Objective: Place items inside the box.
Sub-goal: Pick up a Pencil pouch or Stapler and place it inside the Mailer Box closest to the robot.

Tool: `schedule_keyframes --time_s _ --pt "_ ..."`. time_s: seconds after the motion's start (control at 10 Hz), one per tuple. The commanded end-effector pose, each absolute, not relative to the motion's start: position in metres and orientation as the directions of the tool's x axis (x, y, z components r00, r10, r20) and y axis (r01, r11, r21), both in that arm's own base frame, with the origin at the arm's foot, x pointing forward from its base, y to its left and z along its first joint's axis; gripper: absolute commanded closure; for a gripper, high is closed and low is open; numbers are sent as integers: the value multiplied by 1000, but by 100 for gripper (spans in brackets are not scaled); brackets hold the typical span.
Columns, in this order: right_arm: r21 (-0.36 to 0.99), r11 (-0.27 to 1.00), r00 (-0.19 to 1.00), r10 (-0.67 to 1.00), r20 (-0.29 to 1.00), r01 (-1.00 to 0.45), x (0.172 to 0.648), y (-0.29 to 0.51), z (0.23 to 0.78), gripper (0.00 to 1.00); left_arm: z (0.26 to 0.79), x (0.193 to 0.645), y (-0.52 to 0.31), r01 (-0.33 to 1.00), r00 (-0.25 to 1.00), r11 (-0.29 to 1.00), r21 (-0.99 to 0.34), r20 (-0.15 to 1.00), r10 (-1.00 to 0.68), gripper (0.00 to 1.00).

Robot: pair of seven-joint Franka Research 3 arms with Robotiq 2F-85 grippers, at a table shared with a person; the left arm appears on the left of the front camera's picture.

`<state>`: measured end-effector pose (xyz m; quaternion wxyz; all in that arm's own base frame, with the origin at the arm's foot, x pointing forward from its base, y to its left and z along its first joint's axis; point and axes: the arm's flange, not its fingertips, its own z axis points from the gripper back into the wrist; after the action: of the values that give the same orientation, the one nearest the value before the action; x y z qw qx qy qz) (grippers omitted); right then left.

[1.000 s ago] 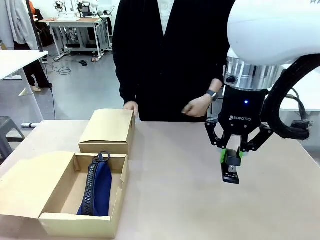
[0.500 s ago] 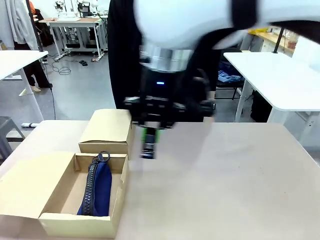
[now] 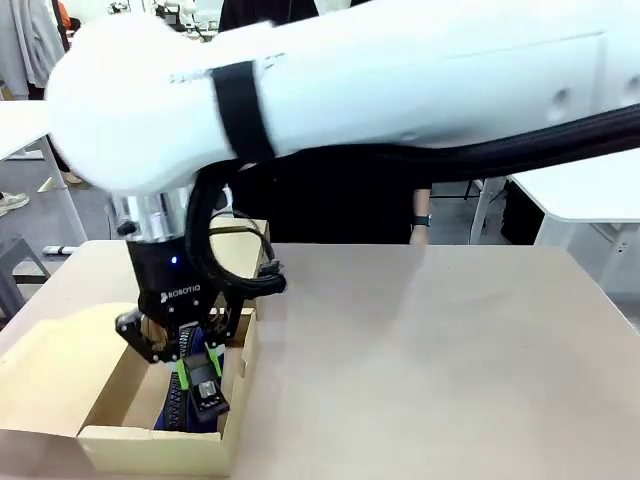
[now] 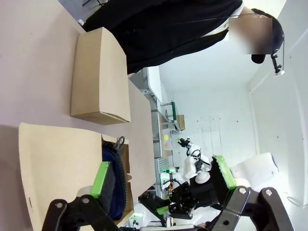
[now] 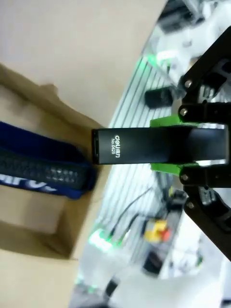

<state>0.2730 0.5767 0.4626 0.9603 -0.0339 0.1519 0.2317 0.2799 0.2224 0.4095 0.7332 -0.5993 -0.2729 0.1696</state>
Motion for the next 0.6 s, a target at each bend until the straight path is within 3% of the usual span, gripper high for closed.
schedule_keyframes --time_s 0.0,0.1,0.2,0.5 --pt "36 926 894 371 -249 -375 280 568 474 88 409 278 220 102 791 221 -970 213 574 0" --pt "36 926 894 371 -249 -375 280 568 474 88 409 278 220 102 791 221 -970 213 574 0" --pt "-1 891 847 431 -311 -453 276 577 462 68 409 278 220 102 791 221 -970 213 574 0" --pt "95 971 961 231 -150 -218 286 577 441 68 409 278 220 102 791 221 -970 213 574 0"
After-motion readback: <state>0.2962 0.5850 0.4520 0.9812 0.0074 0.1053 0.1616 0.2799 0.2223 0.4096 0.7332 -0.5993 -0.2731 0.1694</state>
